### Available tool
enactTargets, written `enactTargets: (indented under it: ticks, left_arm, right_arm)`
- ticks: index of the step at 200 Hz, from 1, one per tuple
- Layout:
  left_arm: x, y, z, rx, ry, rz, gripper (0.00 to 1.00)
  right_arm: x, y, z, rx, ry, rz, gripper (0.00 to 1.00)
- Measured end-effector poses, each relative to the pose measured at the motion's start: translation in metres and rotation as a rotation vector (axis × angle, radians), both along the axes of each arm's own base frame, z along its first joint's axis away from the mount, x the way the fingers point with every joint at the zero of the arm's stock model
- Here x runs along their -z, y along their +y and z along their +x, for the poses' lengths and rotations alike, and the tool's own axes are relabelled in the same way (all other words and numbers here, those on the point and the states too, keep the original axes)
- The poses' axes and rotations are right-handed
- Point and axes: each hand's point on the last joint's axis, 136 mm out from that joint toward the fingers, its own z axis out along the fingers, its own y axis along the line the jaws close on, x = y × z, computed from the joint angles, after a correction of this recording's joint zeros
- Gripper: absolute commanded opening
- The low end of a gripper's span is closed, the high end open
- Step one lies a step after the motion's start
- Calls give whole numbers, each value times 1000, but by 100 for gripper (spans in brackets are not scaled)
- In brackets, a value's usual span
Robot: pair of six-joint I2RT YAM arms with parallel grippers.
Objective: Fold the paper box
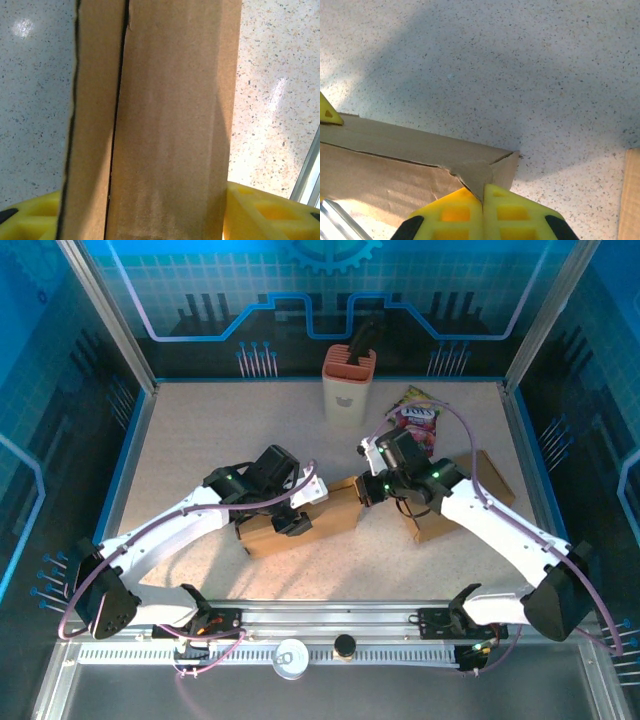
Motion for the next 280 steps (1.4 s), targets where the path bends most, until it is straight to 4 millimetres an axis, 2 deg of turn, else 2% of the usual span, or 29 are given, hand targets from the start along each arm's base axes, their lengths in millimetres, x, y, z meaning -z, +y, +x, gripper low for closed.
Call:
enactTargets:
  ticks: [51,103,223,280]
  left_arm:
    - [0,0,0,-4,3,0,60]
    - [0,-1,0,-7,5,-6,59]
    - [1,-5,-1,-10,27,-16,59]
    - [1,-5,0,-14,26,-19,59]
  right_arm:
    - [-11,5,-4,48,19,-3,0]
    - [-14,3,-7,87,50,7,0]
    - [-13,2,-10,183,120,54,0]
    - [-7,2,-10,182,82,87,0]
